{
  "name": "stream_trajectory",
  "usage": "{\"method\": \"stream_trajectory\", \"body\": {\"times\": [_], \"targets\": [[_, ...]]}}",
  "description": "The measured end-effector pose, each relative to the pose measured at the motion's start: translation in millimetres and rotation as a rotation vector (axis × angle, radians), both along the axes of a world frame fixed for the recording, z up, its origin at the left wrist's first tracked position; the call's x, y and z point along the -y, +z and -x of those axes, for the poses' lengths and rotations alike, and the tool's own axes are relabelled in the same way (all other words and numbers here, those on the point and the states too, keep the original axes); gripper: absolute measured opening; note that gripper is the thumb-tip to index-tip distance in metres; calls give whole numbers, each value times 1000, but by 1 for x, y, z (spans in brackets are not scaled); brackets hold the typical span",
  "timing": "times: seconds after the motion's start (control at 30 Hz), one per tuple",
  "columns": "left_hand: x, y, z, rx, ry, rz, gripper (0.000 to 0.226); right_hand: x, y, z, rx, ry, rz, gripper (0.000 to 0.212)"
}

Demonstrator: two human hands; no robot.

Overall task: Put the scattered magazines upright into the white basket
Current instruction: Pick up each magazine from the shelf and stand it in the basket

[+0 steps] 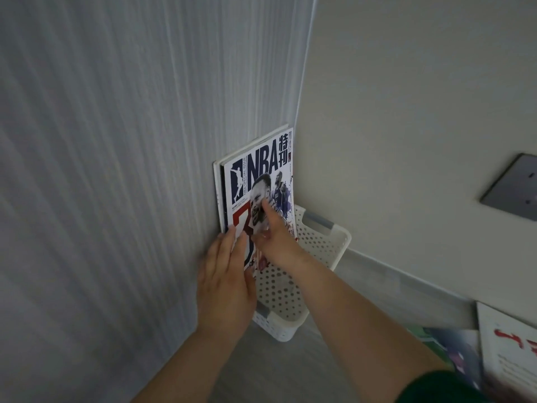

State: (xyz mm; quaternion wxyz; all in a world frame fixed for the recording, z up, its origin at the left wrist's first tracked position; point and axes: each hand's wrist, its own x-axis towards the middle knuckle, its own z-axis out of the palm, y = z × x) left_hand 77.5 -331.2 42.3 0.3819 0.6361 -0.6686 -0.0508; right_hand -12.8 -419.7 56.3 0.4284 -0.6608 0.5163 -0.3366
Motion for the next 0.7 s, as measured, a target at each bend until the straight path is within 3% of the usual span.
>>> {"method": "stream_trajectory", "body": {"times": [0.2, 0.3, 0.4, 0.5, 0.57, 0.7], "targets": [[-5, 7, 3, 14, -19, -137, 58, -25, 9, 23, -137, -75, 55, 49], [-15, 13, 10, -33, -100, -101, 47, -57, 7, 59, -231, -180, 48, 44], [-33, 10, 26, -103, -233, -77, 32, -103, -2, 105, -270, -356, 6, 36], [-57, 2, 53, -203, -480, -228, 20, -158, -12, 151, -315, -570, -22, 29], [-72, -8, 74, -192, -640, -346, 16, -197, -16, 183, -358, -677, -79, 27], [-103, -29, 114, -73, -750, -457, 17, -274, -26, 245, -573, -833, -197, 29]]}}
